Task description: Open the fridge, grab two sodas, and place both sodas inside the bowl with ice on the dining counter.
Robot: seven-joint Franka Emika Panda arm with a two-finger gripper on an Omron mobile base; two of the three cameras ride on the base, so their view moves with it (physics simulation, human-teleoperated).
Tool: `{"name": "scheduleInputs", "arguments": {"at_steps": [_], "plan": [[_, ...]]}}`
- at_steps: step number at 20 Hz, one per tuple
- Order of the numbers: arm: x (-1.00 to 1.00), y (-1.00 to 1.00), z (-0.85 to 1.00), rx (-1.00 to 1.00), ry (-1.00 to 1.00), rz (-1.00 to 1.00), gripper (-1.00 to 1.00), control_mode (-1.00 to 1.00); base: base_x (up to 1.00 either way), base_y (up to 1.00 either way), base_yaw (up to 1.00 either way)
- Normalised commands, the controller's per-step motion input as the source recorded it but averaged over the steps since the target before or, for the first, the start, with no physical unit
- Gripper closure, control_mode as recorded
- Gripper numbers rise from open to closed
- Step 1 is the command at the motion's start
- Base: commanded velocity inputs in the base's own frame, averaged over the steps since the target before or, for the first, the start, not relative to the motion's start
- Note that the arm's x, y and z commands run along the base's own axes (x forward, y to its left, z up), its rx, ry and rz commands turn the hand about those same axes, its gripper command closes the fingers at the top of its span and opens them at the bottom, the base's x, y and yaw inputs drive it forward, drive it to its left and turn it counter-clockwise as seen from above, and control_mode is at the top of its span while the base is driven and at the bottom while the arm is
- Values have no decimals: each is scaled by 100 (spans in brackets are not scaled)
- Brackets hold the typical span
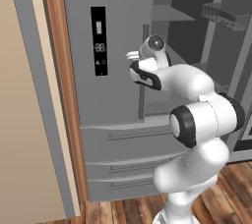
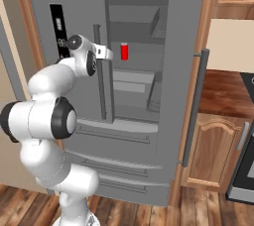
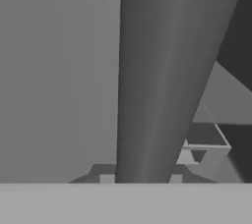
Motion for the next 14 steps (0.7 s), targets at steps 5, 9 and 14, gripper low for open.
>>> {"name": "scheduleInputs", "arguments": {"at_steps": [5, 9, 14], "plan": [[-36, 35, -7, 0, -3, 13, 100, -100, 0, 0, 0], [-67, 61, -8, 0, 0, 13, 100, -100, 0, 0, 0], [-65, 81, -3, 0, 2, 10, 100, -100, 0, 0, 0]]}}
